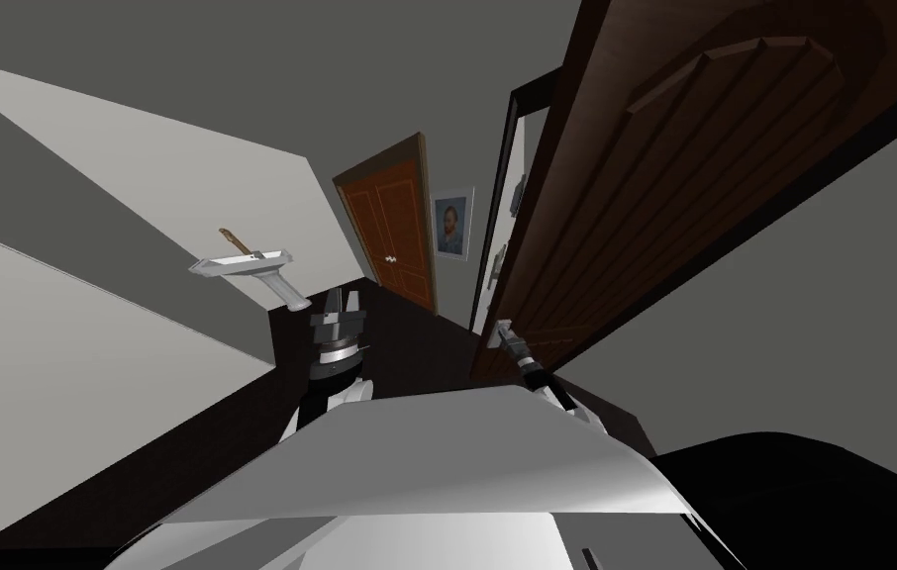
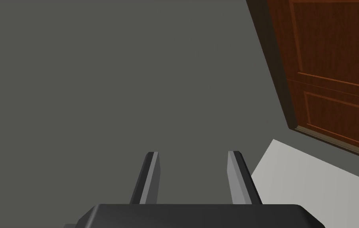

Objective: Pull the door open

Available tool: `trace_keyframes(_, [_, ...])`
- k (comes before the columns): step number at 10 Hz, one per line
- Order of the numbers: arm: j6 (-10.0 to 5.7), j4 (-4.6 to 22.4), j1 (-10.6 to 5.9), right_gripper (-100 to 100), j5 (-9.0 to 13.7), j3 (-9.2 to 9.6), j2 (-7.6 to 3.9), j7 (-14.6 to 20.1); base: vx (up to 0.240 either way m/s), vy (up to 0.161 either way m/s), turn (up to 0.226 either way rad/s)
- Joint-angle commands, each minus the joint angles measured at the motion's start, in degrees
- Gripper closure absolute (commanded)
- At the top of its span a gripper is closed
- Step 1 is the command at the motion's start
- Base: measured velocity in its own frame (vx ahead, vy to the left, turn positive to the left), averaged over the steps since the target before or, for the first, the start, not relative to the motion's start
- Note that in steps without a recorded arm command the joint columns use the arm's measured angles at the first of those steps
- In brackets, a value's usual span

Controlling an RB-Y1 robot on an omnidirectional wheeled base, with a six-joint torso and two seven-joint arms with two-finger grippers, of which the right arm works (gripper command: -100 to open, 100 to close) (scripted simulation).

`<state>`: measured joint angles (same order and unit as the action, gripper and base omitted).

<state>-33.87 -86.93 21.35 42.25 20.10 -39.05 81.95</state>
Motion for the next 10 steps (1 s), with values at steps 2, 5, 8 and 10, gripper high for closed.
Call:
trace_keyframes(2, [-1.73,-2.4,1.74,100,-1.6,2.0,-1.32,0.1,0.016,-0.032,0.044])
trace_keyframes(5, [-2.88,-3.8,2.78,100,-2.6,3.69,-2.51,0.8,-0.033,-0.04,0.048])
trace_keyframes(8, [-3.68,-5.0,3.52,100,-3.2,4.93,-3.47,1.5,-0.101,-0.083,0.033])
trace_keyframes(10, [-3.94,-5.4,3.77,100,-3.4,5.34,-3.78,1.8,-0.159,-0.092,0.019])
